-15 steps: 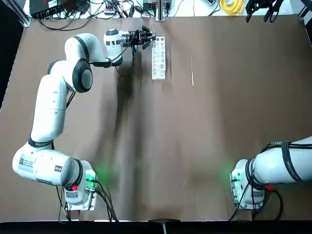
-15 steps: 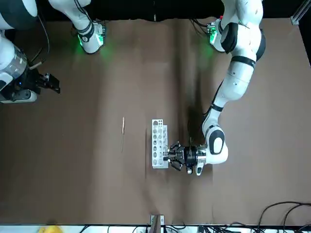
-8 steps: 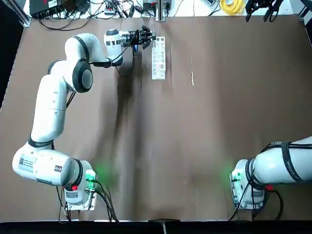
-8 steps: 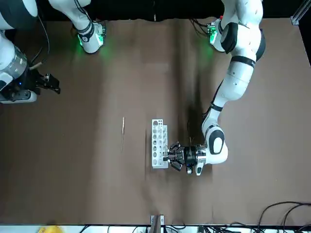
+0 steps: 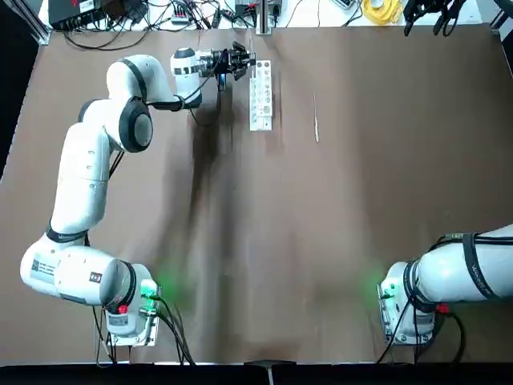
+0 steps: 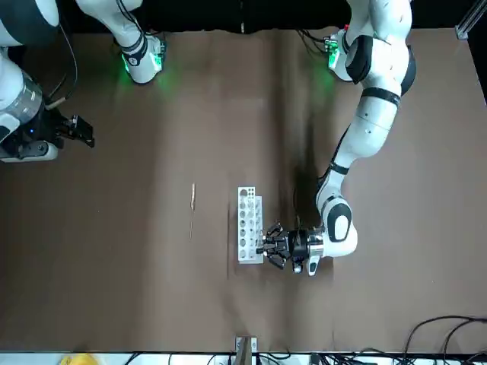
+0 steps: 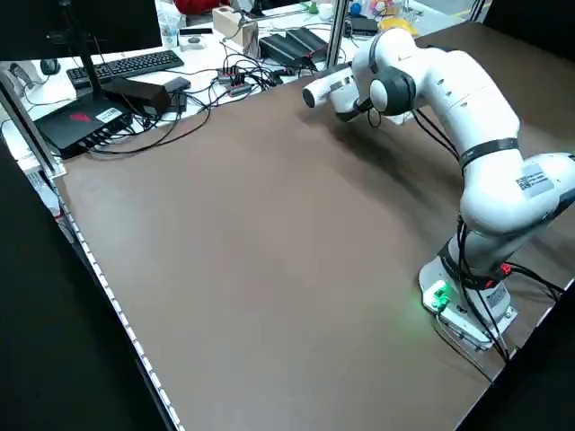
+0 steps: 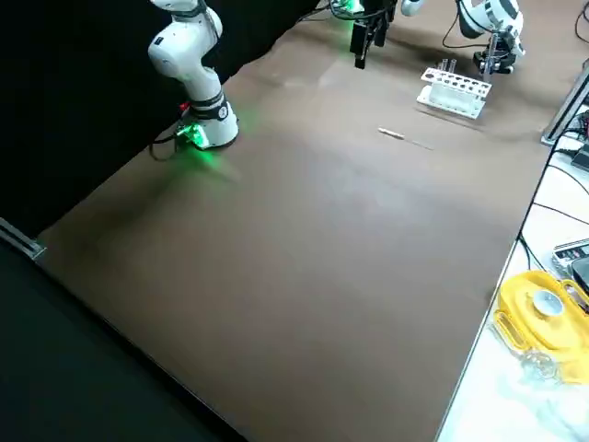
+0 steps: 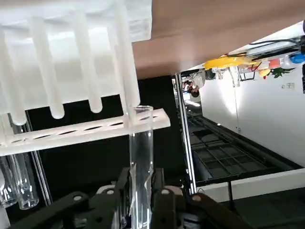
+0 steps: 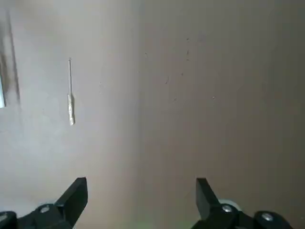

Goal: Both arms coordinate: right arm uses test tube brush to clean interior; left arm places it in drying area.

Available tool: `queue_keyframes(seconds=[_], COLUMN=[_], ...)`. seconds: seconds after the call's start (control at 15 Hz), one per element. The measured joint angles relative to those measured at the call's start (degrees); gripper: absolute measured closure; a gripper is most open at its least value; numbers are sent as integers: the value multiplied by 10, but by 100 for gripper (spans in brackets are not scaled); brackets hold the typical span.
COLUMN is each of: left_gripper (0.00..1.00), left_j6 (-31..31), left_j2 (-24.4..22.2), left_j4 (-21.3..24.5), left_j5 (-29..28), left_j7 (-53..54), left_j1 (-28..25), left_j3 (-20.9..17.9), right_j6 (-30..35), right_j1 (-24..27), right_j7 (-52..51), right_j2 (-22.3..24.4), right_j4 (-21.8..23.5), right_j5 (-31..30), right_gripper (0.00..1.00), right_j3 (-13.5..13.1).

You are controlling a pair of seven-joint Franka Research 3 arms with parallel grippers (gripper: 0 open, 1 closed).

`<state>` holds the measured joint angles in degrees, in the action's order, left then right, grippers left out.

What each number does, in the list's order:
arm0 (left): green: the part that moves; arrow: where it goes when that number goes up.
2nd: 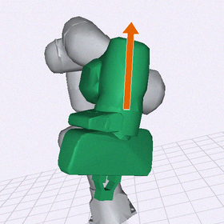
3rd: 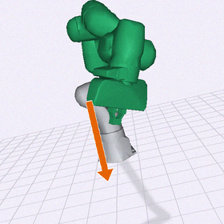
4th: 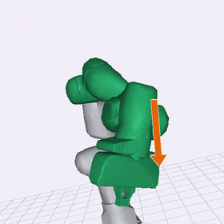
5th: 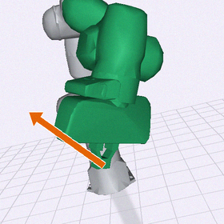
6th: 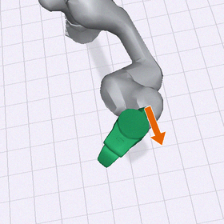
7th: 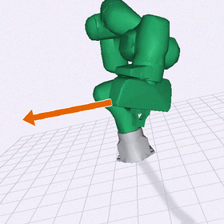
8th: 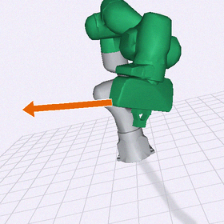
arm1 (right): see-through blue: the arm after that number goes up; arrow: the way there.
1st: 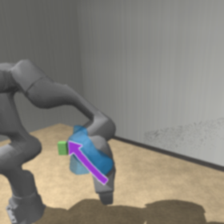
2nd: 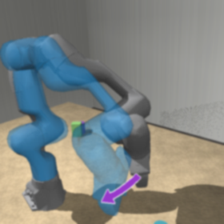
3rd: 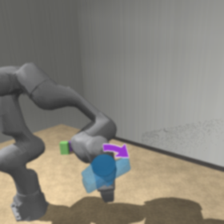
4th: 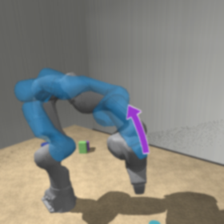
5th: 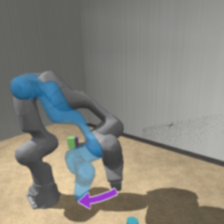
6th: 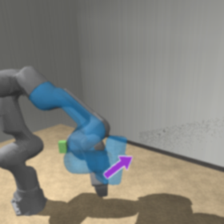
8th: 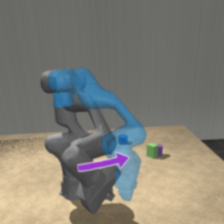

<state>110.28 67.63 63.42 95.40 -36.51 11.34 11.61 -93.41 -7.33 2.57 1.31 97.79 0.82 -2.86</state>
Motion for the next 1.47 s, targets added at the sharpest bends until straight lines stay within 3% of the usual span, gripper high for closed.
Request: queue_keyframes(seconds=[1.47], left_gripper=[77], left_j6=[6], left_j2=[3], left_j4=[10], left_j5=[1], left_j7=[11], left_j1=[-1], left_j3=[-2], right_j6=[-2], right_j1=[1], right_j7=[0], right_j2=[0], right_j4=[0], right_j5=[0], right_gripper=[0], right_j3=[-1])
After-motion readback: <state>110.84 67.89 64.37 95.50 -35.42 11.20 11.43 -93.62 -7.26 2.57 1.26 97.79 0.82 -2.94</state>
